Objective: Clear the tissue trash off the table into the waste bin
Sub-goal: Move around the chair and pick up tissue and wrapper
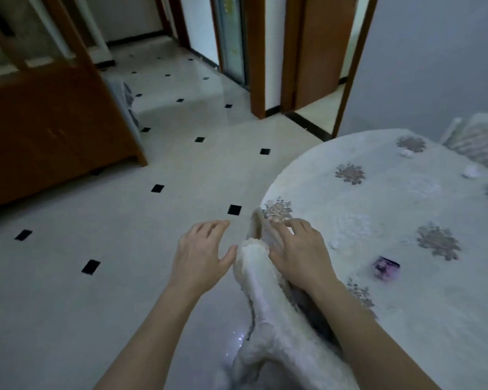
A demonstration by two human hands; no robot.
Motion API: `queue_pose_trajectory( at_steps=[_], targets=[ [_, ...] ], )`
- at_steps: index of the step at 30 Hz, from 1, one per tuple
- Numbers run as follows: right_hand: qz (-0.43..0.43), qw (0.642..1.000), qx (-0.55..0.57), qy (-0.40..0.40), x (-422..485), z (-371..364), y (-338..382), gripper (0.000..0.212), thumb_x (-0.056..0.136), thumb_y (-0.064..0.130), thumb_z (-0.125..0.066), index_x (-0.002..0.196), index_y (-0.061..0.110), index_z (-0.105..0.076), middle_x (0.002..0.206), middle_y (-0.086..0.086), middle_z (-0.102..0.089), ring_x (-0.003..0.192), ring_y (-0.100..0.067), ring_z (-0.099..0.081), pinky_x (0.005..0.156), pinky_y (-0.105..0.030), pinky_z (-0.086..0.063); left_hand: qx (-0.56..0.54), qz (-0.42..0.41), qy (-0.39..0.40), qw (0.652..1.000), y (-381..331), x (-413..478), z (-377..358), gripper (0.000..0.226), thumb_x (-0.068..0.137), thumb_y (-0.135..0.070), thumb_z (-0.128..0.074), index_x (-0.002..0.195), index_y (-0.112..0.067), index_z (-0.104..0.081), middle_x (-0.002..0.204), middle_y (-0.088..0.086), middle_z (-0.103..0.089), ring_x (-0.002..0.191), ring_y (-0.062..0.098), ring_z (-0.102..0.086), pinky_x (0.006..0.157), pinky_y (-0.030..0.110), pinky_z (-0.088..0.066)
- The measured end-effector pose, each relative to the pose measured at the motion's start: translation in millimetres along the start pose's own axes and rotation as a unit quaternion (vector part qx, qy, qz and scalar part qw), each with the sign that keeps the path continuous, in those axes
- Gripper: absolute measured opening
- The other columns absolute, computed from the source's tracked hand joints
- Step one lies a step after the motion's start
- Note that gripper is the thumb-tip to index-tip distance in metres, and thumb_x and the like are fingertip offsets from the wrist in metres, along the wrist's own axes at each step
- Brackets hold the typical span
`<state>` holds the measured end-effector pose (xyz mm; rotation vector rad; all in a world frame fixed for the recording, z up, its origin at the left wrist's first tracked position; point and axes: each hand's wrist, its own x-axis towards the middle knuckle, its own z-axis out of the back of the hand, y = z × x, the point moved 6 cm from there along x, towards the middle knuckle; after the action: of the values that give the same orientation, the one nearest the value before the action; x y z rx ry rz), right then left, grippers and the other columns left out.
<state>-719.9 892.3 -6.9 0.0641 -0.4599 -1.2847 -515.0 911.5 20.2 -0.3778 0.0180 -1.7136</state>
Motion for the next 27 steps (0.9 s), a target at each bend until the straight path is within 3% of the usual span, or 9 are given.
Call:
queue_pose_trajectory(
  at_steps=[5,12,19,24,27],
  targets=[
    [-0.143,0.989,-0.040,-0.003,-18.1,9.5,-90.0,0.044,0.079,0.037,-0.060,0.117,0.016,-0.066,0.110,-0.007,-0.066,0.108,-0.030,-0.059,0.080,-0.042,-0.052,-0.054,-0.110,0.053,0.991,-58.4,69.7,-51.9,0.049,0.084,-0.048,-0.051,0.125,-0.022,-0.062,0.118,-0.004,-0.067,0.109,0.023,-0.060,0.086,0.038,-0.052],
    [-0.344,0.934,-0.091,0.004,-42.0,23.9,-175.3,0.045,0.084,0.038,-0.064,0.124,0.020,-0.063,0.117,-0.006,-0.065,0.114,-0.028,-0.057,0.084,-0.044,-0.053,-0.118,-0.237,0.135,0.955,-126.3,152.3,-119.4,0.048,0.092,-0.046,-0.054,0.134,-0.025,-0.056,0.126,-0.005,-0.063,0.117,0.020,-0.056,0.096,0.040,-0.048],
    [-0.458,0.881,-0.116,-0.001,-66.0,24.2,-210.7,0.042,0.084,0.033,-0.066,0.122,0.016,-0.063,0.113,-0.009,-0.066,0.104,-0.031,-0.061,0.079,-0.043,-0.055,-0.156,-0.327,0.222,0.905,-162.4,206.1,-186.0,0.045,0.095,-0.042,-0.055,0.134,-0.021,-0.057,0.127,-0.001,-0.063,0.115,0.025,-0.057,0.092,0.039,-0.050],
    [-0.522,0.847,-0.097,0.027,-98.1,3.2,-228.3,0.054,0.082,0.035,-0.073,0.130,0.016,-0.058,0.124,-0.010,-0.058,0.098,-0.031,-0.063,0.072,-0.042,-0.055,-0.153,-0.357,0.302,0.870,-179.3,208.6,-237.9,0.040,0.096,-0.040,-0.057,0.131,-0.022,-0.059,0.121,-0.003,-0.063,0.110,0.021,-0.057,0.088,0.034,-0.049],
    [-0.547,0.833,-0.068,0.042,-108.4,-13.5,-241.9,0.062,0.084,0.039,-0.071,0.138,0.017,-0.051,0.130,-0.010,-0.054,0.100,-0.029,-0.063,0.075,-0.041,-0.055,-0.143,-0.361,0.351,0.852,-186.1,199.6,-268.0,0.040,0.094,-0.042,-0.058,0.130,-0.025,-0.058,0.119,-0.005,-0.060,0.107,0.017,-0.058,0.081,0.031,-0.050]
  ],
)
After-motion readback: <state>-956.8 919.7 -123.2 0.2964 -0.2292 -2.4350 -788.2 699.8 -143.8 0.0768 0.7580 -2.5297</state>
